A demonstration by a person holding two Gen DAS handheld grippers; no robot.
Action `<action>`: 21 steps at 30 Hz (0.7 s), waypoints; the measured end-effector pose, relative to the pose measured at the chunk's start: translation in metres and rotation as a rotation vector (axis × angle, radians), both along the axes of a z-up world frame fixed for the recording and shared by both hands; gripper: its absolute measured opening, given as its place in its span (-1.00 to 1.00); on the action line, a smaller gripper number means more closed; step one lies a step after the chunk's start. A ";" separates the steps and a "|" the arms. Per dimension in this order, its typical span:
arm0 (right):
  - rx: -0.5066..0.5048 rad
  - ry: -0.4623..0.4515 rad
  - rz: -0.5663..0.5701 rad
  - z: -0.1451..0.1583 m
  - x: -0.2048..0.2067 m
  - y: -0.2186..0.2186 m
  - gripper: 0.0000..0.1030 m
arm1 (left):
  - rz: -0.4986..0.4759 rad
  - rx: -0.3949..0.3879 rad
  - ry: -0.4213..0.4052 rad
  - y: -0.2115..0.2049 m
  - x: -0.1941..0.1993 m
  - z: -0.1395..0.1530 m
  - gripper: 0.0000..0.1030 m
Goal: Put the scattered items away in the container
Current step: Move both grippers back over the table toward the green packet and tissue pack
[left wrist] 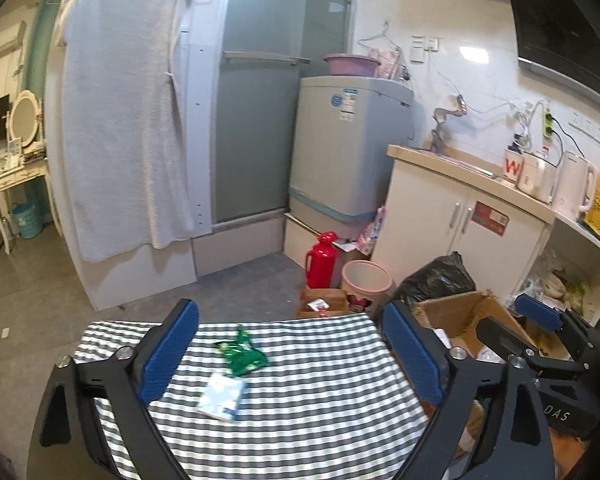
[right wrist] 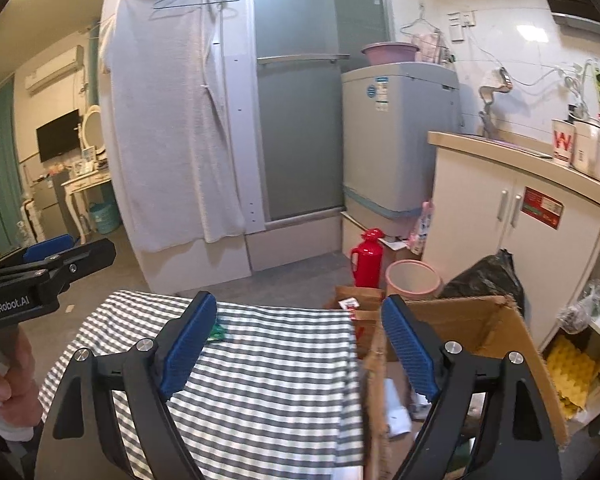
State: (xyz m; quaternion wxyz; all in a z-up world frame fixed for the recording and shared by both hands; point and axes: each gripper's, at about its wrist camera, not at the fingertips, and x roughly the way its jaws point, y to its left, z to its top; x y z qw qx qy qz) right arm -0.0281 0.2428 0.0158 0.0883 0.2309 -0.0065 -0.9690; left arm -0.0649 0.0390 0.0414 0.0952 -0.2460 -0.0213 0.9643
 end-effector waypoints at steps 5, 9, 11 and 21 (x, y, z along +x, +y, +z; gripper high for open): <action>0.008 0.001 0.039 -0.002 -0.005 -0.020 0.85 | 0.063 0.002 0.002 -0.025 0.001 -0.002 1.00; -0.004 -0.001 0.062 -0.006 -0.009 -0.030 0.99 | 0.127 -0.017 -0.018 -0.043 -0.002 -0.007 1.00; -0.004 -0.008 0.067 -0.009 -0.012 -0.035 0.99 | 0.160 -0.034 -0.025 -0.050 -0.003 -0.011 1.00; 0.015 -0.048 0.080 -0.024 -0.033 -0.054 0.99 | 0.225 -0.052 -0.054 -0.078 -0.015 -0.028 1.00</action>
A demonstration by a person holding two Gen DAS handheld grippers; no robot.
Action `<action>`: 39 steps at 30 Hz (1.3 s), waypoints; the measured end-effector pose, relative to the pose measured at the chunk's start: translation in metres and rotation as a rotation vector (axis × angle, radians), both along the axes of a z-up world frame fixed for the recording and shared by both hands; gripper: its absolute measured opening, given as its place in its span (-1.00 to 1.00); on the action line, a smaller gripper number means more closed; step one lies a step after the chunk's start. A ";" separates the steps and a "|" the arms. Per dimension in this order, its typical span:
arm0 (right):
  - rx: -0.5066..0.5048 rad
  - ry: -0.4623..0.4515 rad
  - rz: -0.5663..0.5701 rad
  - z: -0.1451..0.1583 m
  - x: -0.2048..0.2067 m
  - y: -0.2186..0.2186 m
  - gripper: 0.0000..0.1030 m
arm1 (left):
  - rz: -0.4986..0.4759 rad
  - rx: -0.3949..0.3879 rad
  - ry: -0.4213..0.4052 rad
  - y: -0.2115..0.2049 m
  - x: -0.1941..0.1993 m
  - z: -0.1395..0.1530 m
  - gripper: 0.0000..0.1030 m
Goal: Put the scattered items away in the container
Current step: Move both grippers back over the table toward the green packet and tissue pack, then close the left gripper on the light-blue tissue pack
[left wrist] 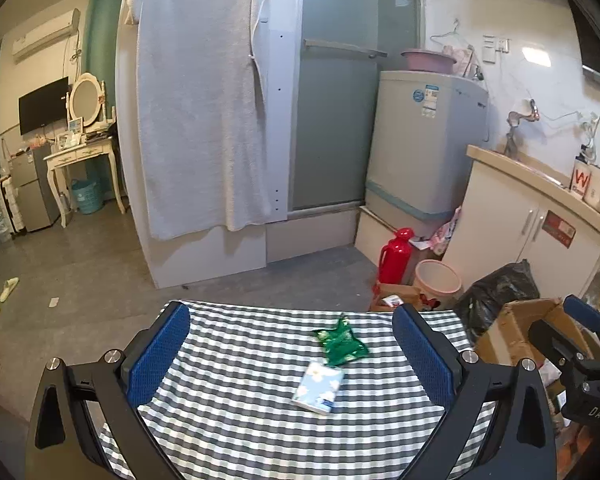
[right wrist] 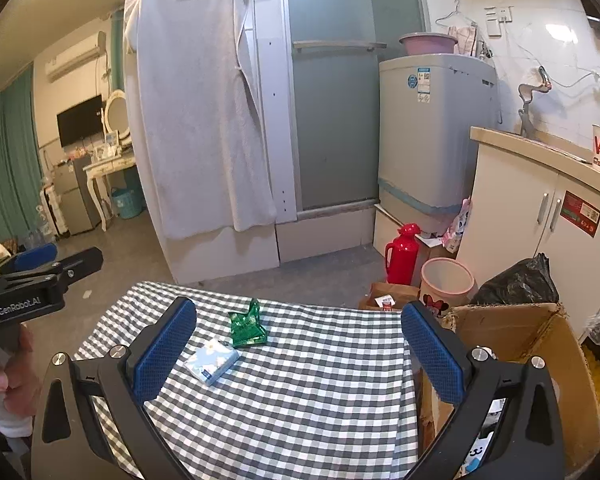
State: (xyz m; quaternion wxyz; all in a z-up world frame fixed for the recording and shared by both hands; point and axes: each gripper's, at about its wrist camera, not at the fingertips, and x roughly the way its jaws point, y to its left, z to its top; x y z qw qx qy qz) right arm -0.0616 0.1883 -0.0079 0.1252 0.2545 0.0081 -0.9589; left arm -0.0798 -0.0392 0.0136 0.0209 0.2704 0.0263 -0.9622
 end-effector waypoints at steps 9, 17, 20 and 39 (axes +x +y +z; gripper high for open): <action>0.018 -0.048 0.012 -0.018 -0.027 -0.014 0.99 | -0.011 -0.009 -0.062 -0.005 -0.019 -0.034 1.00; 0.034 -0.111 0.032 -0.040 -0.055 -0.024 0.99 | -0.056 -0.019 -0.135 0.000 -0.041 -0.071 1.00; 0.040 -0.124 0.026 -0.049 -0.064 -0.028 0.99 | -0.061 -0.025 -0.166 0.001 -0.051 -0.087 1.00; 0.054 -0.227 0.010 -0.095 -0.115 -0.038 0.99 | -0.159 0.005 -0.276 0.021 -0.096 -0.171 1.00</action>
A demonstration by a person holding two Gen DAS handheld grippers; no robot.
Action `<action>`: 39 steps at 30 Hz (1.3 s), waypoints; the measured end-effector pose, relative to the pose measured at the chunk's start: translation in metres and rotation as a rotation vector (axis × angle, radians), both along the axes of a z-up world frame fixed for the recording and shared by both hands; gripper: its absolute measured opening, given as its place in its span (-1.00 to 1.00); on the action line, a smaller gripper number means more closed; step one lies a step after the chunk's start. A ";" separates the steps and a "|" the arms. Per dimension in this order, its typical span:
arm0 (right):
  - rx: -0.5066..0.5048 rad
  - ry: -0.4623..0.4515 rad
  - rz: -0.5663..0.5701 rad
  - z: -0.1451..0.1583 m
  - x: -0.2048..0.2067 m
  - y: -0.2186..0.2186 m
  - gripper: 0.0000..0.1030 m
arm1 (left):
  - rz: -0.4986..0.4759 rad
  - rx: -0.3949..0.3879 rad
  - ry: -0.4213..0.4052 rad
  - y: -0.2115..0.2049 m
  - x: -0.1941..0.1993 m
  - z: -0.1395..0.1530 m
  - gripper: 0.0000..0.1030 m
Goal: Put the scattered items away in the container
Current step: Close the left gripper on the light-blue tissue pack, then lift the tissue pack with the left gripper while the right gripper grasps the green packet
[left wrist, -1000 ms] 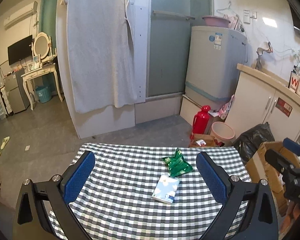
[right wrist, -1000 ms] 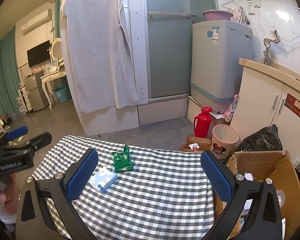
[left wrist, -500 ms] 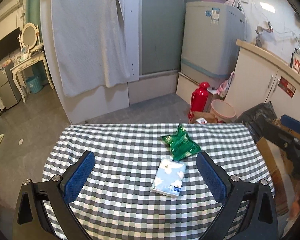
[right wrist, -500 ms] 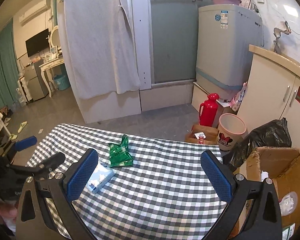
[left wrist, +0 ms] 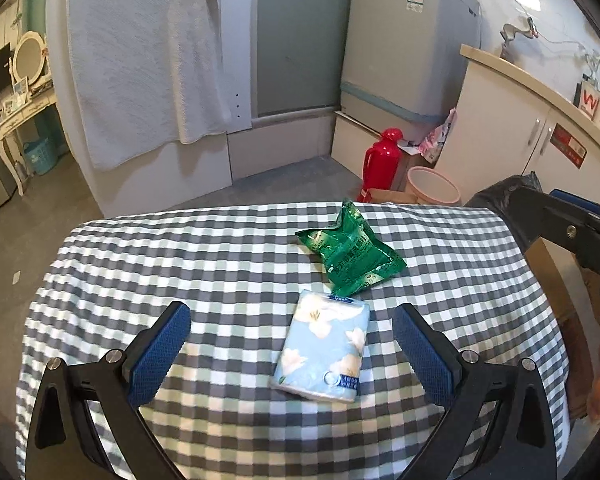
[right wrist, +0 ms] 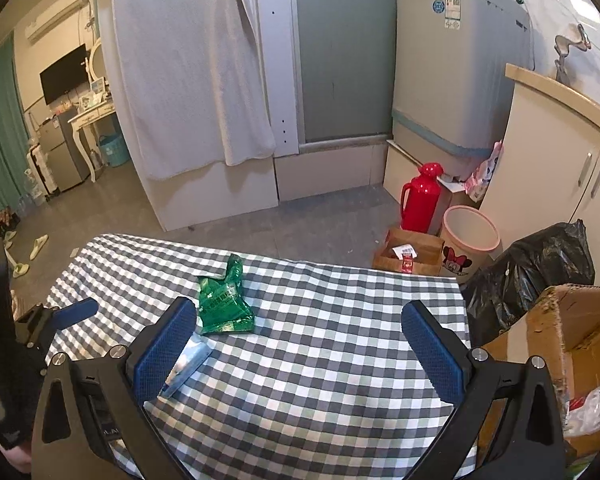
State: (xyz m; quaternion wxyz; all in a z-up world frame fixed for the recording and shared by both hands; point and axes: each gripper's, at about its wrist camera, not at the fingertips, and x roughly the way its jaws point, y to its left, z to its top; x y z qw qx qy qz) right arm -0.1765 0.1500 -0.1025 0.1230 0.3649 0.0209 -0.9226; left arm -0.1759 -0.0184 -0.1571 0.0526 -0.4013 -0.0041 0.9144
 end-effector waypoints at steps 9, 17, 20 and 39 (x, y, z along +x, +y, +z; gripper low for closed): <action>0.025 -0.032 0.018 -0.018 -0.019 -0.011 0.99 | -0.054 0.006 -0.044 0.013 -0.014 -0.024 0.74; 0.015 -0.057 0.051 -0.032 -0.030 -0.023 0.99 | -0.082 0.027 -0.082 0.015 -0.016 -0.037 0.10; 0.013 -0.069 0.064 -0.038 -0.033 -0.029 0.99 | -0.084 0.028 -0.078 0.014 -0.014 -0.037 0.01; 0.038 -0.118 0.111 -0.066 -0.051 -0.056 0.99 | -0.072 0.063 -0.077 -0.008 0.001 -0.040 -0.04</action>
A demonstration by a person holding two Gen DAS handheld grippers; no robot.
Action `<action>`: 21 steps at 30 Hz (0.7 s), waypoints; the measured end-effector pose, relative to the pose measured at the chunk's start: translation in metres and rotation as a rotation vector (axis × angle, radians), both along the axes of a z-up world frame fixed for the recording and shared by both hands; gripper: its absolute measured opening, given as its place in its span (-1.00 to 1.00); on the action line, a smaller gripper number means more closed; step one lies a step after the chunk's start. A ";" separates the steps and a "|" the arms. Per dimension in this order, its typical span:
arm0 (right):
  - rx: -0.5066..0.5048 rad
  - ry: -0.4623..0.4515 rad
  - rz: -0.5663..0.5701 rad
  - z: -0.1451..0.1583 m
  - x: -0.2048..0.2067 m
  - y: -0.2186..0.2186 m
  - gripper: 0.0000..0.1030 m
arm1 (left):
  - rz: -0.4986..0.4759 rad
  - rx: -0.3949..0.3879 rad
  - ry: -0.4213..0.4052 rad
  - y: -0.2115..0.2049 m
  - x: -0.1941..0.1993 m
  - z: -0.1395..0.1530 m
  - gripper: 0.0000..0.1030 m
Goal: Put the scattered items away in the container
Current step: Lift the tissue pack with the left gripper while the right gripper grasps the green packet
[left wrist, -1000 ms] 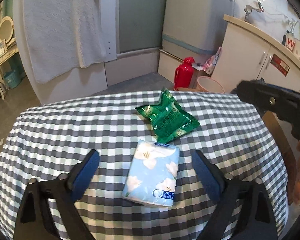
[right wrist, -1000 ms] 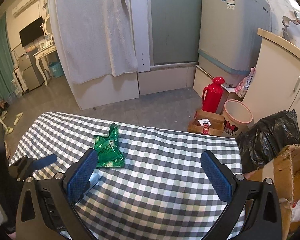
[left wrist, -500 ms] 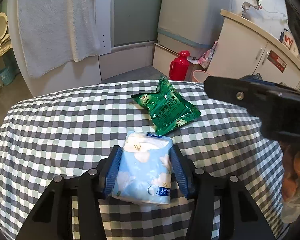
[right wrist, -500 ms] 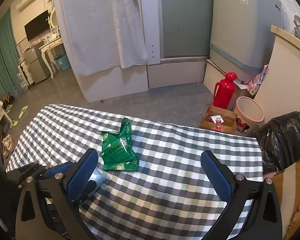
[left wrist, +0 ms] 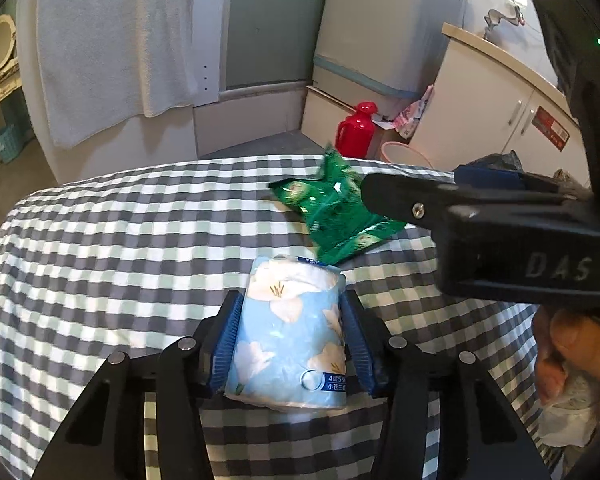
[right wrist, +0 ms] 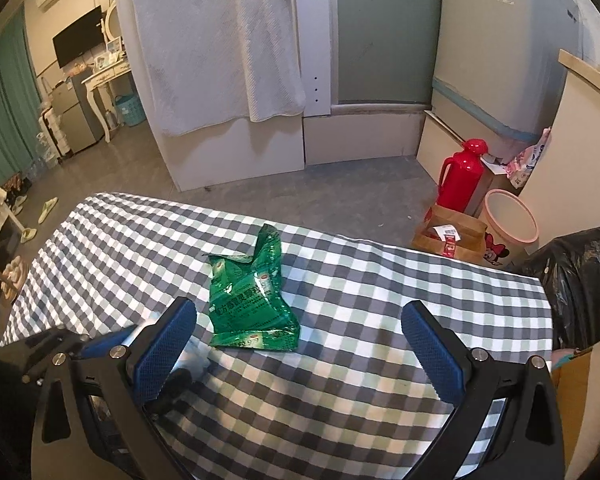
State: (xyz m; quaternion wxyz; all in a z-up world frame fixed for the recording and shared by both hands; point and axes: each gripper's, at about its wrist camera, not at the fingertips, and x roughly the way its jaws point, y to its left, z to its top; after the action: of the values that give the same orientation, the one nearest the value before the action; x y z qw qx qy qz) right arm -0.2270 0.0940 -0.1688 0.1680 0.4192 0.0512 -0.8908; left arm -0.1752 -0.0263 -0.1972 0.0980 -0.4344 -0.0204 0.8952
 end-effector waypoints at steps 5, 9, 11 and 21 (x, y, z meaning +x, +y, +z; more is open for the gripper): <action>0.004 -0.014 0.022 -0.009 -0.006 -0.013 0.99 | 0.056 -0.006 0.015 -0.025 0.006 0.009 -0.05; 0.025 -0.022 0.043 -0.018 -0.009 -0.027 0.99 | 0.117 -0.018 0.017 -0.047 0.010 0.013 -0.05; 0.039 -0.024 0.050 -0.022 -0.011 -0.033 0.99 | 0.145 -0.017 0.018 -0.057 0.010 0.014 -0.05; 0.103 -0.029 0.033 -0.036 -0.018 -0.043 0.46 | 0.193 -0.021 0.043 -0.070 0.005 0.024 -0.05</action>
State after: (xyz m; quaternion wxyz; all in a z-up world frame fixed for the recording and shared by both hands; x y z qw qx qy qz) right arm -0.2447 0.0511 -0.2048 0.1618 0.4392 0.1015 -0.8779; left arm -0.1700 -0.0966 -0.1732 0.0072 -0.4122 -0.0507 0.9096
